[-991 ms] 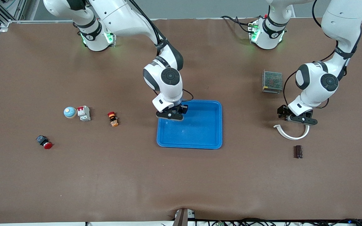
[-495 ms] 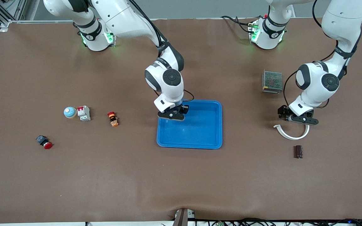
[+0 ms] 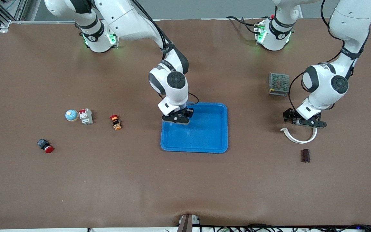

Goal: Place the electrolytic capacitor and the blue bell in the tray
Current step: 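Lower the bell into the blue tray and open the right gripper, then move the right gripper to the second bell while the left gripper lifts the capacitor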

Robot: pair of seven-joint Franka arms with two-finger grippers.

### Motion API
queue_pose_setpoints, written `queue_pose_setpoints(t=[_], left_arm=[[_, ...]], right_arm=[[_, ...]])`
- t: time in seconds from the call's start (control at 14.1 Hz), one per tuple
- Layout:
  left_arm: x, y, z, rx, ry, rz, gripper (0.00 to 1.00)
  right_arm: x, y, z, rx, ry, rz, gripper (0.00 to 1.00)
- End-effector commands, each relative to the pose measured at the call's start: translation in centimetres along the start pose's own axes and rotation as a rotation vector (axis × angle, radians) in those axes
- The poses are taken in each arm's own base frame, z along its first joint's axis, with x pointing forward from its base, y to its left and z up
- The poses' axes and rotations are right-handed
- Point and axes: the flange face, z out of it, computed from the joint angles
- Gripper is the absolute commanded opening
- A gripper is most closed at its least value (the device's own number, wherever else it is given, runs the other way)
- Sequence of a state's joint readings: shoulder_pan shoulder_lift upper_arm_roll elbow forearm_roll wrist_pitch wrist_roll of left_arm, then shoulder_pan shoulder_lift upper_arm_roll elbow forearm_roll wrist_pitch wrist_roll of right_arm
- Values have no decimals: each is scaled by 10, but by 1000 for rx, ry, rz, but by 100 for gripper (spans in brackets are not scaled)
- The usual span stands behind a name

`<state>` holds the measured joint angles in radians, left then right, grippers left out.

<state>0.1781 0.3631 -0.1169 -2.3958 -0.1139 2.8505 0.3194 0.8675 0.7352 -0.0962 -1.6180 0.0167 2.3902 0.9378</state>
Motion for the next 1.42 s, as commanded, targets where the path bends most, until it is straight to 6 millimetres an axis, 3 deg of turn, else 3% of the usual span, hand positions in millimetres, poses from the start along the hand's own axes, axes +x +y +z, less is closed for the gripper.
queue_pose_setpoints(t=[0.0,0.21,0.35,0.57,0.71,0.99,1.2,1.34], left_arm=[[-1,-4,-9,-25,7,20,100],[-1,-4,-7,-27,4,28,100],[-1,-3,-7,-27,4,27,100],[-2,0,-3,-30,-3,31,100],[-2,1,-1,-30,-6,38,100],[-3,-1,4,-27,-8,41,100],[-4,-4,2,-24,-5,51,100],[-3,-5,1,-21,4,50,100]], right_arm=[[-2,-2,-2,-3,21,-1,100],[3,-3,-13,3,24,3,100],[7,-3,-30,11,27,1,100],[21,4,-89,-16,-1,17,100],[36,21,-131,-34,-39,8,100],[73,84,-210,-67,-104,-59,100],[114,151,-258,-81,-153,-126,100],[146,202,-277,-85,-202,-200,100]])
